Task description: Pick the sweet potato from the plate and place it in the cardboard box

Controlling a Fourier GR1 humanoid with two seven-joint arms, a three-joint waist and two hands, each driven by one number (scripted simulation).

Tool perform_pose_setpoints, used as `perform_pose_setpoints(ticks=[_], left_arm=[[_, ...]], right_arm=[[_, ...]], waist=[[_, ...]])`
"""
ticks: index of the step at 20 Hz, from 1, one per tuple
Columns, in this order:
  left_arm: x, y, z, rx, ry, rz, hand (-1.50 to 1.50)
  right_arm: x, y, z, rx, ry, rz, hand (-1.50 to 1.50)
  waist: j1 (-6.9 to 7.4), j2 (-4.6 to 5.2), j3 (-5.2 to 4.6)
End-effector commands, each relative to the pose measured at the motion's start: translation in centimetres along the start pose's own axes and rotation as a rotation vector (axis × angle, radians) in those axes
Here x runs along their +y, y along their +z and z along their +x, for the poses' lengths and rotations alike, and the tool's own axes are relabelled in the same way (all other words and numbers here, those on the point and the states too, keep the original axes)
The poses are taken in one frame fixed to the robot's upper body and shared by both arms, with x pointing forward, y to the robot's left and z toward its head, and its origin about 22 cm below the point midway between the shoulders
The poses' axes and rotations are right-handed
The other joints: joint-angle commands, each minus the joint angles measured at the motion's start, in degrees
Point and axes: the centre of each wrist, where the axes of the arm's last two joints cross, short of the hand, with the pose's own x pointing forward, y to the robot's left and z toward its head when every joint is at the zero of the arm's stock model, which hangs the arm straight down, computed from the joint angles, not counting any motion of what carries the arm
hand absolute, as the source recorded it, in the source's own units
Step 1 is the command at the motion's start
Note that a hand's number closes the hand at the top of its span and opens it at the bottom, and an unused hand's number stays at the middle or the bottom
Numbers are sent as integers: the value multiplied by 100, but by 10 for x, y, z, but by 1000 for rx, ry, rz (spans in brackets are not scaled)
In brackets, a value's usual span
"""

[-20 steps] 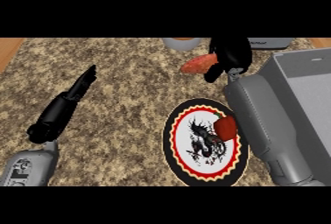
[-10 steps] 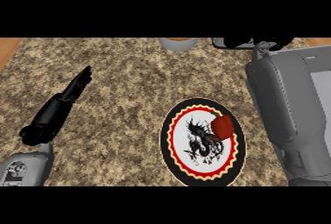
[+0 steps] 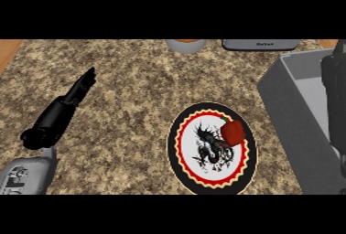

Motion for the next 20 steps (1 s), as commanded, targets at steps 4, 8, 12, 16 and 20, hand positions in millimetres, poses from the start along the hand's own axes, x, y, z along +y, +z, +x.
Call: perform_pose_setpoints(ticks=[4, 8, 12, 16, 20], left_arm=[[2, 5, 12, 4, -5, 12, 0], [3, 1, 15, -4, -13, -6, 0], [-12, 3, -1, 15, -7, 4, 0], [7, -2, 2, 6, -17, 0, 0], [-12, 5, 0, 2, -5, 13, 0]], right_arm=[[-27, -43, -71, 66, 155, 113, 150], [0, -53, -101, 169, 180, 358, 150], [-3, -66, -147, 183, 188, 443, 150], [0, -68, -184, 217, 243, 586, 150], [-7, -67, -178, 174, 195, 714, -150]], waist=[[-10, -22, 3], [11, -10, 5], [6, 17, 4], [-16, 23, 4], [-8, -5, 0]])
